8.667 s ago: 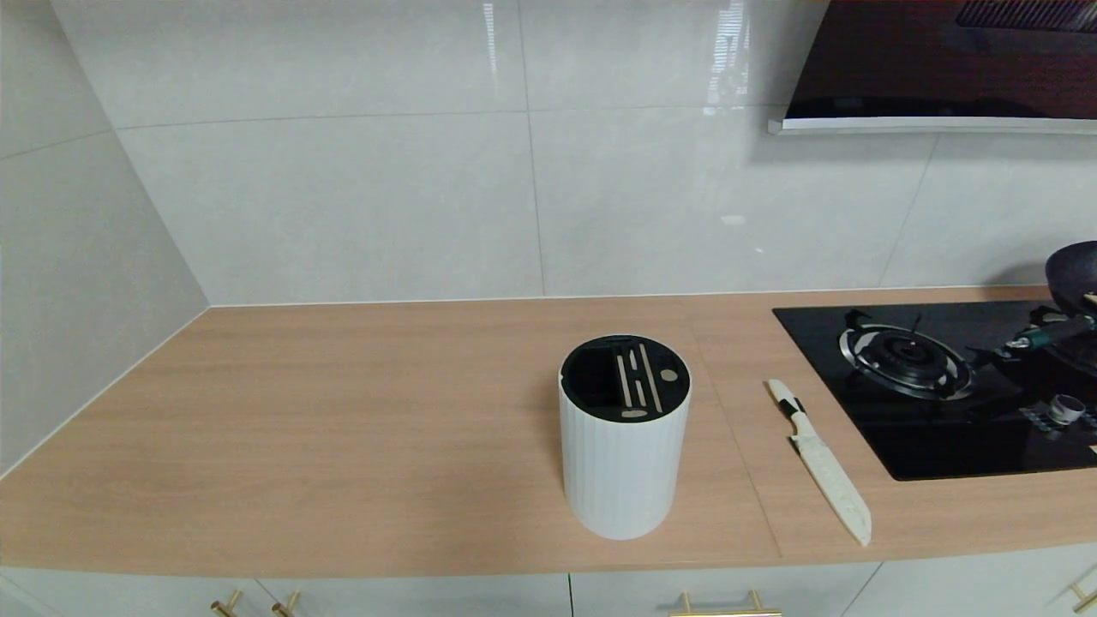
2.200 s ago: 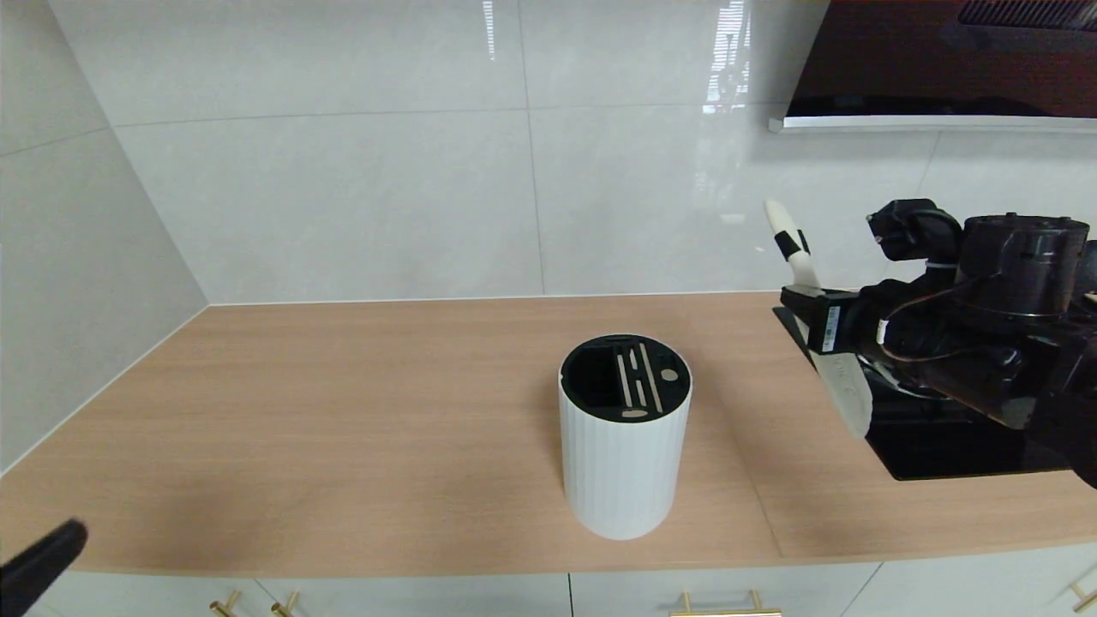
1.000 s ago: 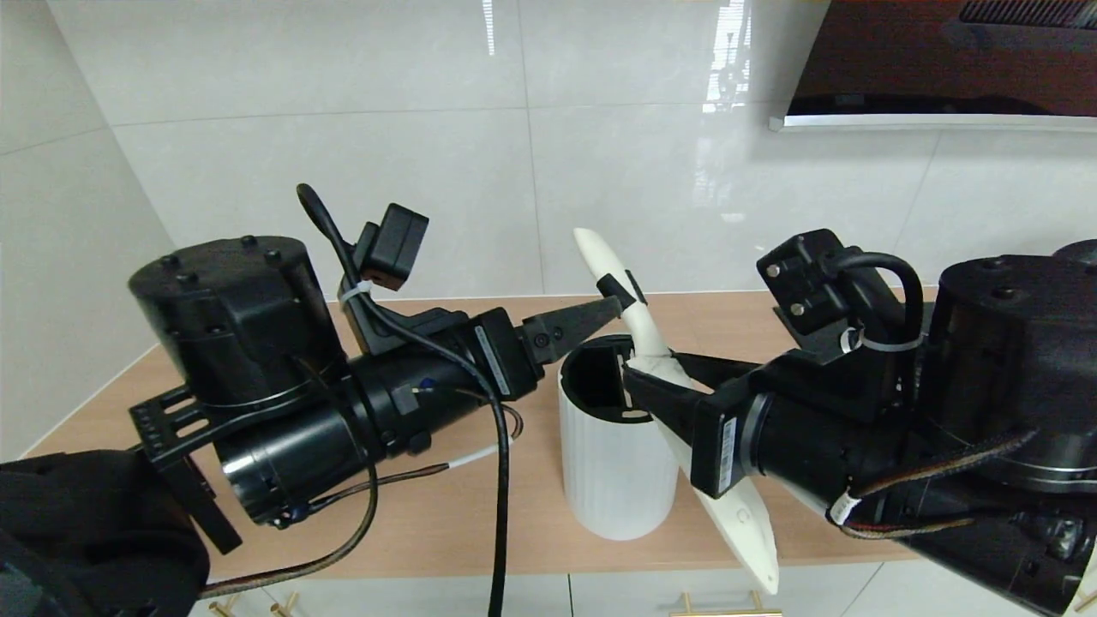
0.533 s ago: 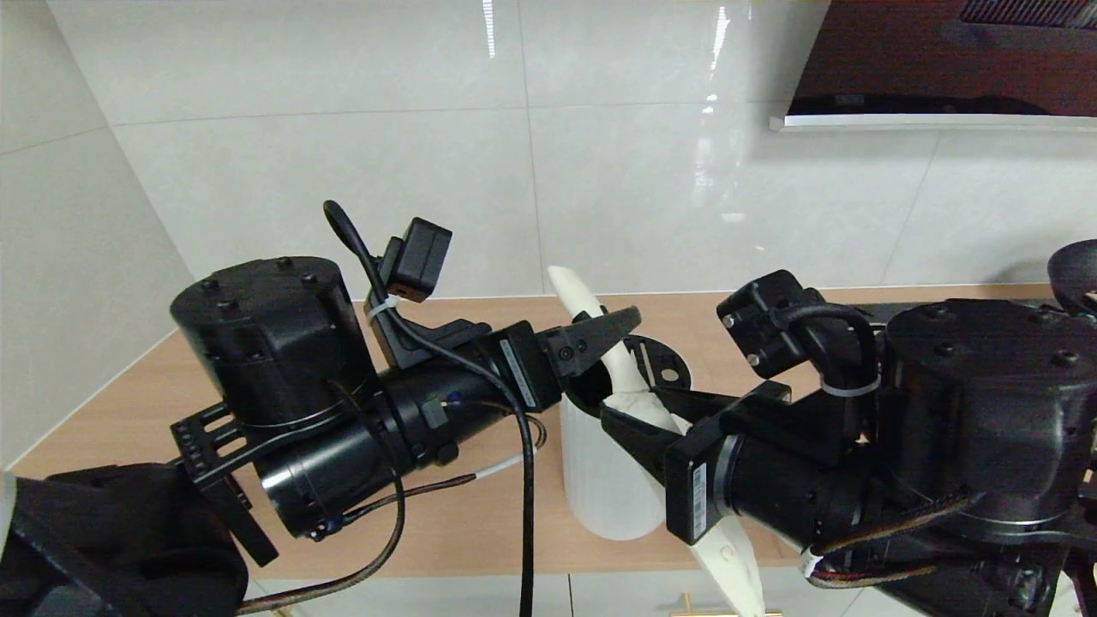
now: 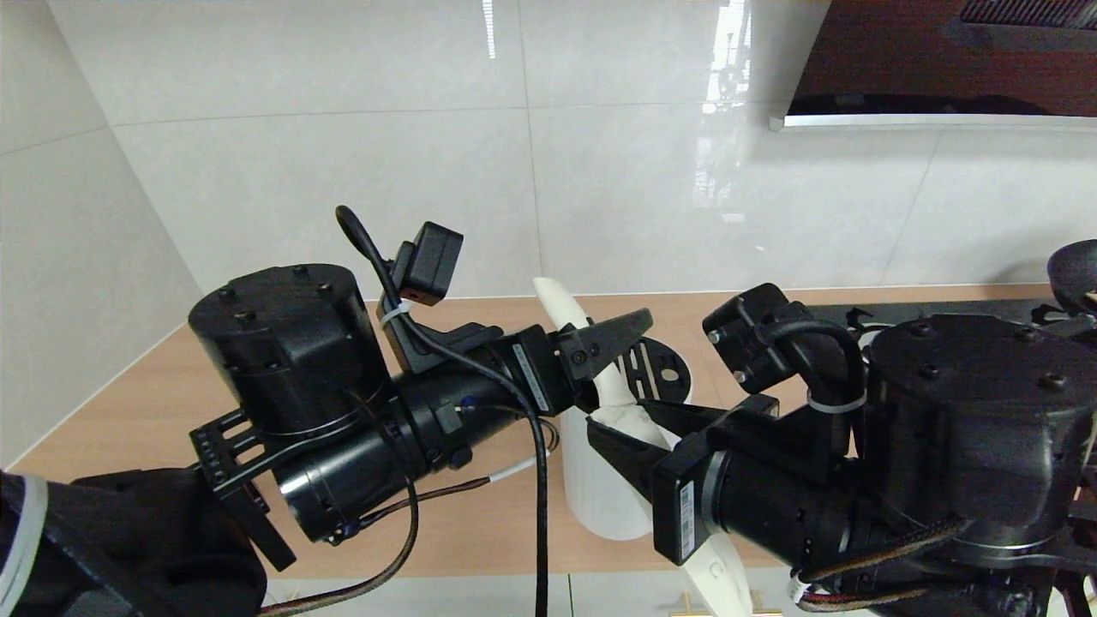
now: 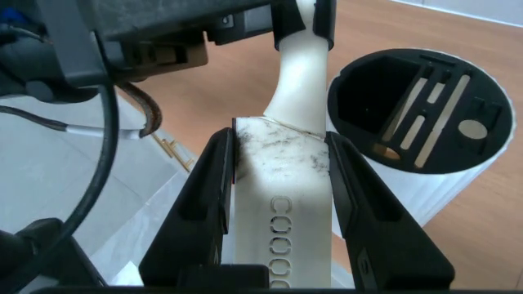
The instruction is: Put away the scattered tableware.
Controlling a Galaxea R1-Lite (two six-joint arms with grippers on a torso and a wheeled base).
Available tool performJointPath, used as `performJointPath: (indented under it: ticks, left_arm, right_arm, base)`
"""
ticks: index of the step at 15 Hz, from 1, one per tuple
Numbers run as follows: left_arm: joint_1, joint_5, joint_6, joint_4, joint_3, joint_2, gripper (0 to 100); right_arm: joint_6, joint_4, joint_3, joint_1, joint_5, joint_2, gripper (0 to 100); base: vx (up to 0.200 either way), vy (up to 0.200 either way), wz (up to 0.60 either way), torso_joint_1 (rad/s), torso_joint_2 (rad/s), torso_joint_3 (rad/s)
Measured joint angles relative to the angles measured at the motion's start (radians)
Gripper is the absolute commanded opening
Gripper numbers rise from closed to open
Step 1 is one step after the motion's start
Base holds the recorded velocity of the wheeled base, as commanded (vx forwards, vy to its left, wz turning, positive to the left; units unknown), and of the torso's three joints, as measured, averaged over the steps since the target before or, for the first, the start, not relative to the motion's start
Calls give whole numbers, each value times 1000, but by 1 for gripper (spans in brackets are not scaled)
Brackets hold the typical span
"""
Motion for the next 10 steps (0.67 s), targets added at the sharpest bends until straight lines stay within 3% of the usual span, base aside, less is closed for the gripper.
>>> performJointPath:
  ticks: [2, 3, 10]
  left_arm:
    - [-1, 0, -1, 0, 1, 1, 100]
    - [-3, 0, -2, 0, 1, 2, 0]
    - [-9, 0, -1, -4, 7, 6, 0]
  right_arm:
    - [0, 0, 0, 2, 0, 0, 0]
    - [0, 0, 0, 2, 0, 0, 0]
    - [0, -2, -1, 3, -1, -5, 0]
  base:
    - [0, 0, 0, 0, 0, 0]
    - [0, 0, 0, 0, 0, 0]
    - [0, 0, 0, 0, 0, 0]
